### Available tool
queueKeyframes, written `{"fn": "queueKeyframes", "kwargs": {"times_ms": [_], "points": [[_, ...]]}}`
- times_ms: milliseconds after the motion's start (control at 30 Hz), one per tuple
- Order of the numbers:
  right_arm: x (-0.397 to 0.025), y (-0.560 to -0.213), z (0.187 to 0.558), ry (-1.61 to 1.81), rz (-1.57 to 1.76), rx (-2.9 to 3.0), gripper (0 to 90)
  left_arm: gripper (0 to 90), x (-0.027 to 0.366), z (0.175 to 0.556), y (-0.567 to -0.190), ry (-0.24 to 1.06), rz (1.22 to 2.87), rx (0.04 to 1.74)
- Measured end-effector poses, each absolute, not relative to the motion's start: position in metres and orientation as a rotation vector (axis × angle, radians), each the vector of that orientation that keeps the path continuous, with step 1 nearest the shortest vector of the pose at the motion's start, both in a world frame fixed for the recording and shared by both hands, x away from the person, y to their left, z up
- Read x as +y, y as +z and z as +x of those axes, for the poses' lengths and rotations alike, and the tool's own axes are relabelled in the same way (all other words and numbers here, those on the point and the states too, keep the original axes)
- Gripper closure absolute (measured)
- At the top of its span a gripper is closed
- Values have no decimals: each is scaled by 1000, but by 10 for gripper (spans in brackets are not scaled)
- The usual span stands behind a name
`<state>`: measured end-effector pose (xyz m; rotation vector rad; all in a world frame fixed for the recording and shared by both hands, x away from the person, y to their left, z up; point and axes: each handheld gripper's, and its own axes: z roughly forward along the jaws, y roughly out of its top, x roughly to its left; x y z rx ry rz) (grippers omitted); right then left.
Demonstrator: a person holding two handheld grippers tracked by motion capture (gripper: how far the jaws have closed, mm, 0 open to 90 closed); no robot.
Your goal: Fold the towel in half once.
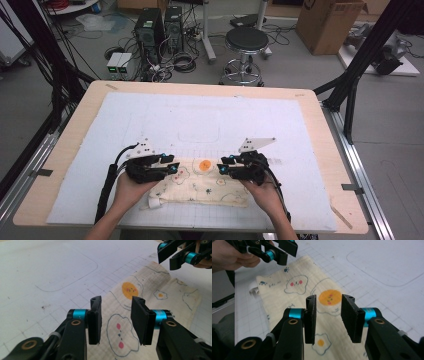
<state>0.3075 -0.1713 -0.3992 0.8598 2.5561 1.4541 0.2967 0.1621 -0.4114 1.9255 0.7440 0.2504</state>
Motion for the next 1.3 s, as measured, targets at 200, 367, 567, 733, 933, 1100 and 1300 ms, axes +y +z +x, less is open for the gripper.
{"fn": "queueKeyframes", "kwargs": {"times_ms": [200, 367, 567, 733, 933, 1100, 1300], "points": [[-159, -400, 320, 1437, 859, 2556, 714, 689, 152, 306, -411, 240, 1930, 734], [-152, -406, 330, 1421, 876, 2566, 762, 770, 147, 313, -414, 251, 1948, 739], [-148, -414, 338, 1398, 902, 2578, 795, 838, 144, 321, -423, 252, 1976, 758], [-144, -418, 343, 1381, 922, 2591, 825, 862, 139, 325, -427, 250, 2003, 766], [-138, -424, 347, 1333, 923, 2612, 829, 865, 131, 329, -431, 249, 2039, 775], [-135, -428, 348, 1282, 931, 2636, 830, 866, 130, 331, -433, 257, 2067, 778], [-135, -431, 350, 1241, 946, 2657, 831, 866, 130, 332, -436, 264, 2105, 798]]}}
